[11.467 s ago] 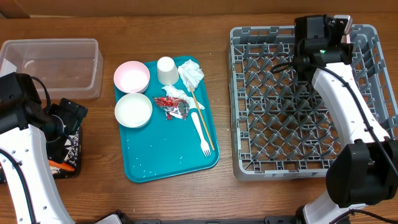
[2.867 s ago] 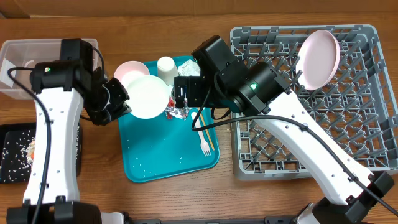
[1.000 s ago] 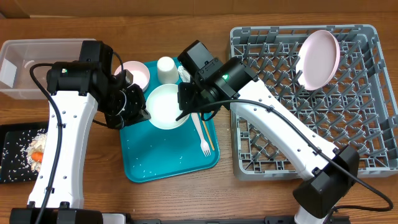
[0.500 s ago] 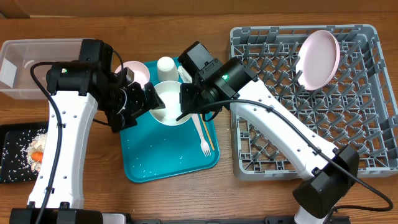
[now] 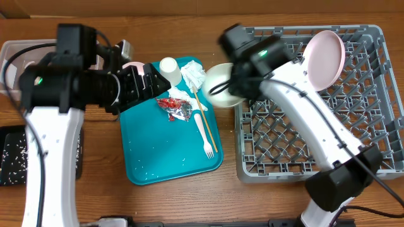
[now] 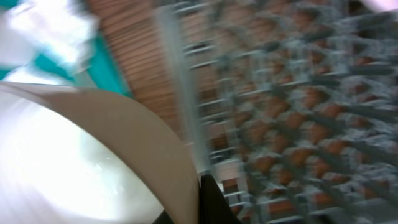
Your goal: Sort waste into correct bins and load items into the dishwasher rack
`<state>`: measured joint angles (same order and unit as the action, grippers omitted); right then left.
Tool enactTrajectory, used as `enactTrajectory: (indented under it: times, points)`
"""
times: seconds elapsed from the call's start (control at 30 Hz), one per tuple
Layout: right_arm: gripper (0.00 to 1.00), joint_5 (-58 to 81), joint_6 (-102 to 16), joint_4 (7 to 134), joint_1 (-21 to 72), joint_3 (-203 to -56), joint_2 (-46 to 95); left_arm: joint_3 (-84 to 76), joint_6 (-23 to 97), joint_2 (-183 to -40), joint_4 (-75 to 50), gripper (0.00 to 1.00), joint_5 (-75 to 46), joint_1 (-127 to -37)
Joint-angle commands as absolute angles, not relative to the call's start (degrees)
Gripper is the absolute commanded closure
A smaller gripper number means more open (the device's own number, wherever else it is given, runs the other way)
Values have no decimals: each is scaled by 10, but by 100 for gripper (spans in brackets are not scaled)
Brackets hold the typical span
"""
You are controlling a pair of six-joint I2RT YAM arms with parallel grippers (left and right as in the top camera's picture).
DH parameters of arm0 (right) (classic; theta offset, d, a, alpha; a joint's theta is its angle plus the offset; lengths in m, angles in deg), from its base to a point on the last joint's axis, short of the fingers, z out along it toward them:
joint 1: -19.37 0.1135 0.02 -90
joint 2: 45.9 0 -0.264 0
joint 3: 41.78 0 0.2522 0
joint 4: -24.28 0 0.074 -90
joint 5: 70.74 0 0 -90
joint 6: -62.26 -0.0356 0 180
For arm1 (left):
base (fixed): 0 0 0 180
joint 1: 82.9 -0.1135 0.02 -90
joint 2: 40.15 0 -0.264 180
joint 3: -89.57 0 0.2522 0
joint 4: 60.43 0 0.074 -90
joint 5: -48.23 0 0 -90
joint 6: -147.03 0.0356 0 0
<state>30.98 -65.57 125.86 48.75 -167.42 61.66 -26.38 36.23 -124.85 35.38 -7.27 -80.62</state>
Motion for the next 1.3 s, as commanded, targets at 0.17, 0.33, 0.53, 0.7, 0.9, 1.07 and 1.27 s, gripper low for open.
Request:
enactTrajectory:
  times: [0.17, 0.33, 0.53, 0.7, 0.9, 1.07, 1.27]
  points:
    - [96, 496, -687, 1351, 357, -1721, 596, -284, 377, -1207, 401, 0, -183, -802]
    - [96, 533, -689, 1351, 284, -1720, 550, -284, 378, -1226, 444, 0, -221, -802]
    - [96, 547, -689, 1351, 224, -1682, 442, -284, 377, -1243, 456, 0, -243, -802]
    - [96, 575, -751, 1351, 160, -1622, 350, -284, 373, -1254, 457, 0, -244, -802]
    - [96, 585, -771, 1322, 125, -1555, 327, -280, 373, -1263, 457, 0, -242, -802]
    - [96, 633, -775, 1274, 125, -1470, 344, -275, 367, -1264, 456, 0, -242, -802]
    - [96, 679, -808, 1257, 126, -1405, 363, -274, 362, -1264, 456, 0, -242, -802]
